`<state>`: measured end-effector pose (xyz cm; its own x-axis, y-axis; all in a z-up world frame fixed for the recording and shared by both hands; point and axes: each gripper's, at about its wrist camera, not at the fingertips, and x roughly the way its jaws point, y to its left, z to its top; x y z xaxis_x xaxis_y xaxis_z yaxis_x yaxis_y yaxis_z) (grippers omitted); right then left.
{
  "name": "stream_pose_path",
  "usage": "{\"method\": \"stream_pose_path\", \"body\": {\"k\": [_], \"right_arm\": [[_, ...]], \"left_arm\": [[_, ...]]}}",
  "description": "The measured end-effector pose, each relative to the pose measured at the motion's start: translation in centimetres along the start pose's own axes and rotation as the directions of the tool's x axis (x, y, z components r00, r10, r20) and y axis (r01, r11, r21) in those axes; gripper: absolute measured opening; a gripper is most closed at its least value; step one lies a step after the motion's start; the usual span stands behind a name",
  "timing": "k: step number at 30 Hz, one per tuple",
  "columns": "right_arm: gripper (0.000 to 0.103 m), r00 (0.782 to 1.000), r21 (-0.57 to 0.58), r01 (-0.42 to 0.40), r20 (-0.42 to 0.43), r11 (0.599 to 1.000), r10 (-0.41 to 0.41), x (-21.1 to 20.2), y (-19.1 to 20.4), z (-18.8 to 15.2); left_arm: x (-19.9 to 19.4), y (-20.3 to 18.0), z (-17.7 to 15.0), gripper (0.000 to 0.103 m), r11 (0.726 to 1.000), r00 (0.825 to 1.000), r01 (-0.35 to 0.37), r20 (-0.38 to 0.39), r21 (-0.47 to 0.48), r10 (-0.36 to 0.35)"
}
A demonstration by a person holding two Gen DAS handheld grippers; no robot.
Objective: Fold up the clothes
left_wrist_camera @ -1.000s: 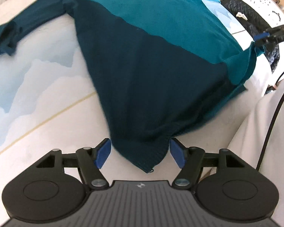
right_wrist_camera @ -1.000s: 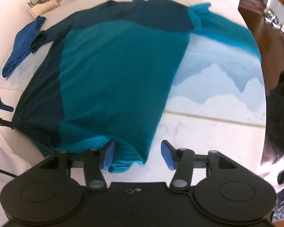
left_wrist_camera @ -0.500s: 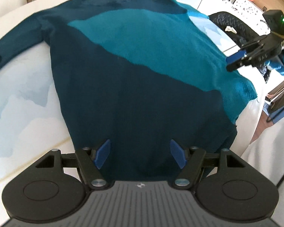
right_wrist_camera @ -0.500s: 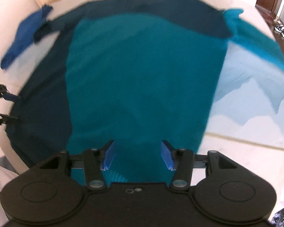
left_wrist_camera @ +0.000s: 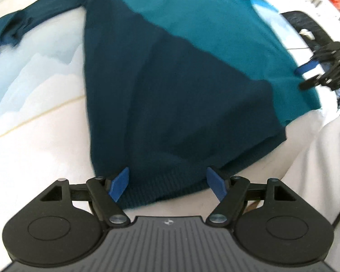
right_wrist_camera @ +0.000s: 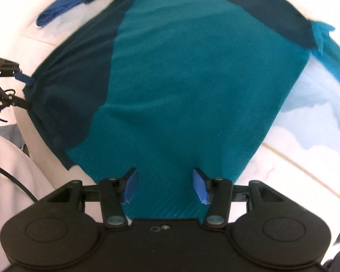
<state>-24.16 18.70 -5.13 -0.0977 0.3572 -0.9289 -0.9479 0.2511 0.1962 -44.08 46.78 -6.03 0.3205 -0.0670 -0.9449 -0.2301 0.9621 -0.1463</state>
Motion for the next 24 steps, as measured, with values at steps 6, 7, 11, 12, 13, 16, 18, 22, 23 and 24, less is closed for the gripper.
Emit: {"method": "stream_pose_path", "body": {"k": [6, 7, 11, 12, 13, 16, 18, 22, 23, 24], "right_arm": [[0.103, 0.993, -0.032, -0.023, 0.116, 0.999, 0.027, -0.8, 0.1, 3.3], [0.103, 0.991, -0.039, -0.029, 0.13, 0.999, 0.034, -0.7, 0.4, 4.0], [0.103, 0.986, -0.041, -0.023, 0.167, 0.999, 0.029, 0.2, 1.9, 6.7], [0.103, 0.985, -0.036, -0.015, 0.172, 0.999, 0.021, 0.4, 2.3, 7.2], [0.103, 0.984, -0.027, -0.002, 0.177, 1.0, 0.007, 0.7, 2.6, 7.9], [0.103, 0.984, 0.039, 0.036, 0.171, 0.999, -0.042, 1.2, 3.1, 9.6], [0.103, 0.985, 0.085, 0.047, 0.159, 0.995, -0.061, 1.9, 3.3, 10.7], [0.103, 0.985, 0.157, 0.087, 0.132, 0.984, -0.108, 2.7, 3.7, 11.5], [0.103, 0.985, 0.174, 0.097, 0.125, 0.98, -0.12, 2.9, 3.8, 11.8], [0.103, 0.985, 0.193, 0.106, 0.117, 0.975, -0.13, 3.0, 3.8, 11.9]], "left_arm": [[-2.8, 0.8, 0.5, 0.075, 0.986, 0.989, -0.103, 0.091, -0.131, 0.116], [-3.2, 1.1, 0.8, 0.075, 0.983, 0.986, -0.113, 0.108, -0.147, 0.13], [-3.5, 2.5, 3.6, 0.075, 0.983, 0.978, -0.126, 0.147, -0.133, 0.146], [-3.3, 2.8, 4.5, 0.075, 0.985, 0.977, -0.133, 0.155, -0.113, 0.149], [-3.1, 3.0, 5.4, 0.075, 0.987, 0.974, -0.137, 0.168, -0.087, 0.15], [-2.5, 4.0, 8.1, 0.075, 0.99, 0.963, -0.138, 0.231, -0.029, 0.141], [-1.5, 4.3, 10.1, 0.075, 0.99, 0.954, -0.142, 0.267, -0.01, 0.14], [1.7, 4.5, 13.9, 0.075, 0.992, 0.944, -0.115, 0.315, 0.048, 0.094], [2.6, 4.3, 14.7, 0.075, 0.991, 0.94, -0.119, 0.329, 0.065, 0.091], [3.6, 4.1, 15.5, 0.075, 0.989, 0.936, -0.124, 0.34, 0.081, 0.09]]}}
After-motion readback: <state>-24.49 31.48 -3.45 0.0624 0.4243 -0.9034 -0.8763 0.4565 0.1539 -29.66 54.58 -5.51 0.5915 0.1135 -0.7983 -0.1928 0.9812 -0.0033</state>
